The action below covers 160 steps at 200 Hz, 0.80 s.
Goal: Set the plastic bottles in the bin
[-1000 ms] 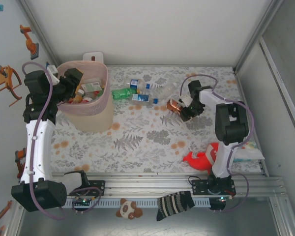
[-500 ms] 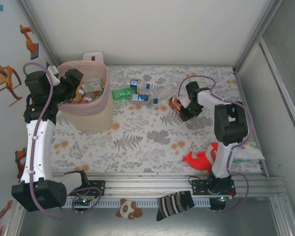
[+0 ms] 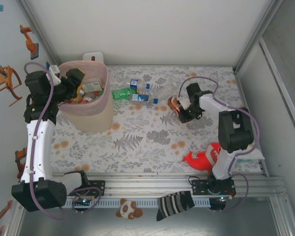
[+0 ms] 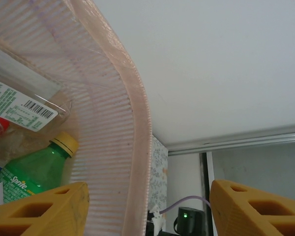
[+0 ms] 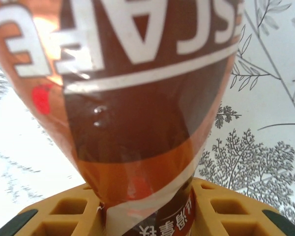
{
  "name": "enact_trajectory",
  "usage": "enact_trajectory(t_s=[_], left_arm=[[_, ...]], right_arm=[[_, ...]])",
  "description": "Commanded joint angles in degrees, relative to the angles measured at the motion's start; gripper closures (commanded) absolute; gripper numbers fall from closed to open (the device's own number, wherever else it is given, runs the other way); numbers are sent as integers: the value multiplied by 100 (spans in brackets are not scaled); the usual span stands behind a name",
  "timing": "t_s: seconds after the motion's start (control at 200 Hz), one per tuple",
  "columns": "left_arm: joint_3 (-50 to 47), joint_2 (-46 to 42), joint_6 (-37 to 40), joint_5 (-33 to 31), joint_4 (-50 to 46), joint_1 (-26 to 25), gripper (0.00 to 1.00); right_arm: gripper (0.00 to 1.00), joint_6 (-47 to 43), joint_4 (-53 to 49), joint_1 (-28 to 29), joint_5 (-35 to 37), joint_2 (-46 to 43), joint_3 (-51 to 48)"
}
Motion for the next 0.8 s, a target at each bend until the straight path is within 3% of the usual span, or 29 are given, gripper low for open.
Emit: enact_trajectory(t_s=[0.0,0.175,0.476,0.796], left_arm=[[-57,-137,285,283,420,-87,33],[-373,-380,501,671,1601,-442,27],[-410,-177,691,1267,3168,-1253,27],[25,-1,2089,1688,3401,-2495,22]], right_arm=[[73,303,288,39,-542,-660,-122],[73,580,745,105,-1383,-1515,-326],[74,1196,1647,646,-2828,-2773,-313],[74,1797,2490,1623,-3443,-3411,111]])
